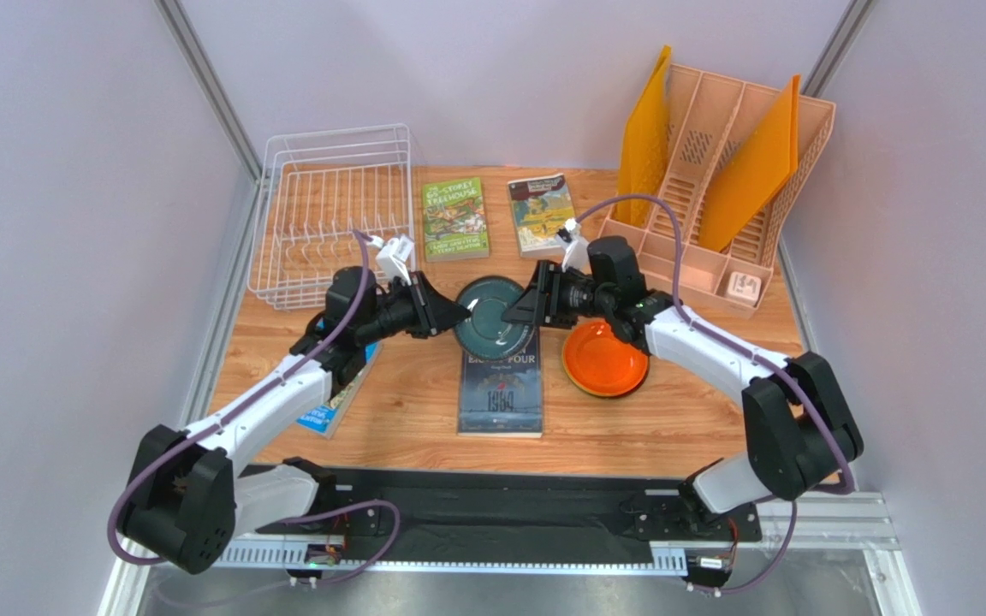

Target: Unload the plates from the dish rack

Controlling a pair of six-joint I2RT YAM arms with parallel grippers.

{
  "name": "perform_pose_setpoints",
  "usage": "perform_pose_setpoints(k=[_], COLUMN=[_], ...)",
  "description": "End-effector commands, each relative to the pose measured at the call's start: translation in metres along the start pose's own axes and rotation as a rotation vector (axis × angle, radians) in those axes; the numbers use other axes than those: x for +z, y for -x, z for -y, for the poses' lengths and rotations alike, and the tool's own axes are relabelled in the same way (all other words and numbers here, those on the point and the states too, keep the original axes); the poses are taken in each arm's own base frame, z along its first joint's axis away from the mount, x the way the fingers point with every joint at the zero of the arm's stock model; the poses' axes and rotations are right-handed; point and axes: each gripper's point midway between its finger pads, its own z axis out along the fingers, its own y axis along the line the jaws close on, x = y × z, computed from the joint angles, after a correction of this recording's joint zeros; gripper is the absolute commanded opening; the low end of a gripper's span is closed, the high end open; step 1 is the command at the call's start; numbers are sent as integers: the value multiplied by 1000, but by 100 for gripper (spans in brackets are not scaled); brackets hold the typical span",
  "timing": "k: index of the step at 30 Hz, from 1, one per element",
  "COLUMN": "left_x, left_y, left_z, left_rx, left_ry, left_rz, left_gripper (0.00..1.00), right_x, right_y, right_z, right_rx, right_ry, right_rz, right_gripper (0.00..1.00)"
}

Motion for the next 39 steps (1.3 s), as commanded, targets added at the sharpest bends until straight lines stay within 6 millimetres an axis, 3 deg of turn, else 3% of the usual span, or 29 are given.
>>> perform_pose_setpoints(k=[1, 2, 5, 7, 9, 10, 13, 15, 16, 18, 19, 21, 25, 31, 39], left_x=[5, 6, 6, 8, 10, 11, 10, 8, 5, -1, -6, -15, -43, -79, -99], left_y=[22, 21, 19, 18, 15, 15, 15, 12, 19, 14, 25, 22, 34, 43, 48], left_z=[25, 25, 22, 19, 17, 15, 8, -1, -5, -20, -26, -42, -68, -84, -79], left_rx=[42, 41, 39, 34, 31, 35, 59, 70, 121, 148, 209, 242, 349, 391, 404], left_ry=[-89, -90, -87, -80, -72, -66, -36, 12, 48, 134, 187, 277, 459, 608, 624], left_rz=[74, 75, 72, 69, 58, 55, 61, 53, 76, 53, 85, 72, 126, 225, 302], left_gripper=[0, 0, 0, 2, 20, 35, 52, 57, 59, 61, 65, 69, 98, 100, 100], right_x=[0, -1, -6, -10, -14, -20, -34, -51, -63, -83, -97, -113, -136, -155, -150], right_y=[3, 3, -1, -2, -4, 3, 12, 14, 24, 23, 31, 25, 16, -6, -21], right_z=[-27, -28, -32, -32, -26, -24, -1, 13, 29, 44, 56, 70, 95, 120, 131], right_rx=[-33, -43, -62, -71, -68, -73, -27, 14, 40, 77, 102, 127, 167, 232, 281], right_ry=[152, 164, 181, 177, 141, 110, 8, -52, -103, -144, -174, -237, -354, -458, -460], right_rz=[23, 30, 25, 33, 40, 79, 124, 158, 204, 244, 285, 303, 314, 330, 300], right_gripper=[48, 30, 0, 0, 0, 0, 0, 0, 0, 0, 0, 0, 0, 0, 0])
